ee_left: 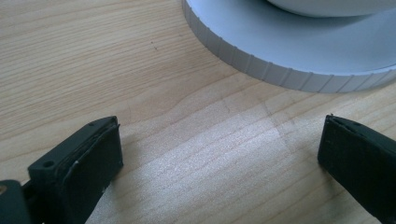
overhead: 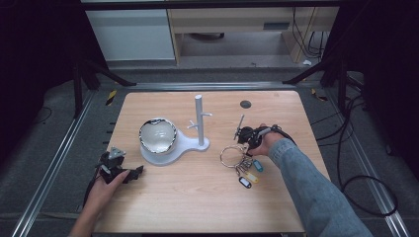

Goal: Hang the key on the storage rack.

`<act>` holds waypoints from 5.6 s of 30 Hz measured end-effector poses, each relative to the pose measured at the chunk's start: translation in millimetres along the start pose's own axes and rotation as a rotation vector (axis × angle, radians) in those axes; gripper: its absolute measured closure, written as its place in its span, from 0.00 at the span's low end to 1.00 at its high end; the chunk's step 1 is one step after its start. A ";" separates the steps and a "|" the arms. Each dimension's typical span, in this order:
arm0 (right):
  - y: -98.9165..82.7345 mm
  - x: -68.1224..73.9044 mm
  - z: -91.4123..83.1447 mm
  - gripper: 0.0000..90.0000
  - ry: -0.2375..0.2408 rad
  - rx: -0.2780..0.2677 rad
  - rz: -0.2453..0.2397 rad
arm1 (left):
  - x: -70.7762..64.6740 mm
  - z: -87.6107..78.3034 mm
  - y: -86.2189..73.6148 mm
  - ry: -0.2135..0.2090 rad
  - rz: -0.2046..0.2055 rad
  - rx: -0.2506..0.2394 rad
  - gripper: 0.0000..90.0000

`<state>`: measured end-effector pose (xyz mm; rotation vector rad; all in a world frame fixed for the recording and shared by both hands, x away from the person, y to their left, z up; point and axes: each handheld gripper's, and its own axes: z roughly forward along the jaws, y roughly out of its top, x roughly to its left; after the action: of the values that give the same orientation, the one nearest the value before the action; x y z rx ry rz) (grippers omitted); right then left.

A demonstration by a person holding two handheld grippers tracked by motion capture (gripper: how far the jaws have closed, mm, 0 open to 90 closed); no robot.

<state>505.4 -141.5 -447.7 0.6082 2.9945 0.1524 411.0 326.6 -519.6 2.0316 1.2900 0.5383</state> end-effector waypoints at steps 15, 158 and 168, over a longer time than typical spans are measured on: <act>-0.1 4.6 -50.5 0.99 -0.027 -0.041 -0.021 | 0.0 0.0 0.0 0.000 0.000 0.000 0.00; 131.3 27.2 -211.1 0.99 -0.131 -0.054 -0.200 | -0.3 -0.7 -0.8 -0.001 0.005 0.000 0.00; 139.5 28.2 -203.2 0.99 -0.123 -0.047 -0.210 | -0.2 -0.7 -0.8 -0.001 0.005 0.000 0.00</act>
<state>512.7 -19.1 -232.1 0.2843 2.9016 0.1633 409.9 326.8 -519.6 2.0351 1.2846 0.5394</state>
